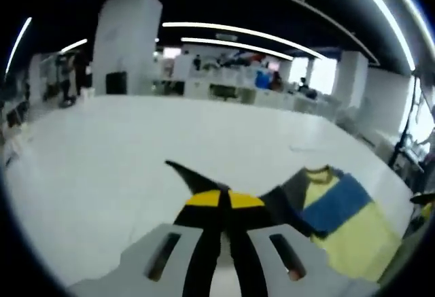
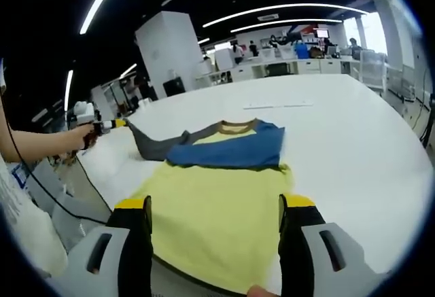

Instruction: Fold the garment on the visible template until the final outline fits inside the template.

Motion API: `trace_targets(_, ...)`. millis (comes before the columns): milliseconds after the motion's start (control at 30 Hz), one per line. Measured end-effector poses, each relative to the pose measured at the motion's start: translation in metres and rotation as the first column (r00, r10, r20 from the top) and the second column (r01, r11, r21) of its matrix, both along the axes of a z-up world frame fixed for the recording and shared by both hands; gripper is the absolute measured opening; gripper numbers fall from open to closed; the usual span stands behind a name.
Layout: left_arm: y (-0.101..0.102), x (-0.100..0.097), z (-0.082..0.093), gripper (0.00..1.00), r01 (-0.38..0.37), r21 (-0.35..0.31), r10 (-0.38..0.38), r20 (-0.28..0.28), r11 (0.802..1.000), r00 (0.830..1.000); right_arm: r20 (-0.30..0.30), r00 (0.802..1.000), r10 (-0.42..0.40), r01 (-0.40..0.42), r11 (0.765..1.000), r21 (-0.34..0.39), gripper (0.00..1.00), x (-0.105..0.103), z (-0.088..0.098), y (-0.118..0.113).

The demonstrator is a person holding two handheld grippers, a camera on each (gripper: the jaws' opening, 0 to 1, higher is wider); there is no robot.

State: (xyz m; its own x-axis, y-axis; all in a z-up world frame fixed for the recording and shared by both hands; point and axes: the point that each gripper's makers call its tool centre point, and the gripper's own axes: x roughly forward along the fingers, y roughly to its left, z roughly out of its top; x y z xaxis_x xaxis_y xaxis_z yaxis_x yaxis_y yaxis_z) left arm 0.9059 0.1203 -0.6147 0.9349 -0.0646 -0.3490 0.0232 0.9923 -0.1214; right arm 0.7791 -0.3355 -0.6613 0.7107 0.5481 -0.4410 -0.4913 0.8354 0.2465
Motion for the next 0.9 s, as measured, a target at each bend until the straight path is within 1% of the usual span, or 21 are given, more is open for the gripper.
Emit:
trace_targets(133,-0.014,0.008,0.020,0.00,0.037,0.024,-0.038,0.037,0.999,0.999,0.012,1.000,-0.020,0.020,1.000,0.012,0.76,0.002,0.005,-0.004)
trace_targets(233,-0.029,0.013,0.041,0.00,0.086,0.094,-0.093,0.070,0.992,0.993,0.034,0.999,-0.034,0.033,0.999,0.020,0.76,0.004,0.015,-0.008)
trace_targets(367,-0.047,0.019,0.070,0.00,0.120,0.117,-0.134,0.119,0.986,0.984,0.058,0.997,-0.056,0.054,0.998,0.030,0.76,0.007,0.024,-0.016)
trace_targets(433,-0.053,0.021,0.079,0.00,0.133,0.129,-0.150,0.135,0.983,0.979,0.068,0.995,-0.071,0.069,0.997,0.038,0.76,0.009,0.028,-0.021)
trace_targets(500,-0.062,0.024,0.086,0.00,0.154,0.145,-0.175,0.143,0.977,0.974,0.075,0.994,-0.084,0.081,0.996,0.042,0.76,0.010,0.031,-0.025)
trace_targets(800,-0.100,0.041,0.099,0.00,0.244,0.184,-0.272,0.146,0.952,0.951,0.078,0.988,-0.131,0.127,0.990,0.055,0.75,0.006,0.031,-0.041)
trace_targets(900,-0.114,0.048,0.103,0.00,0.279,0.192,-0.309,0.149,0.941,0.939,0.079,0.987,-0.143,0.138,0.989,0.057,0.75,0.005,0.032,-0.046)
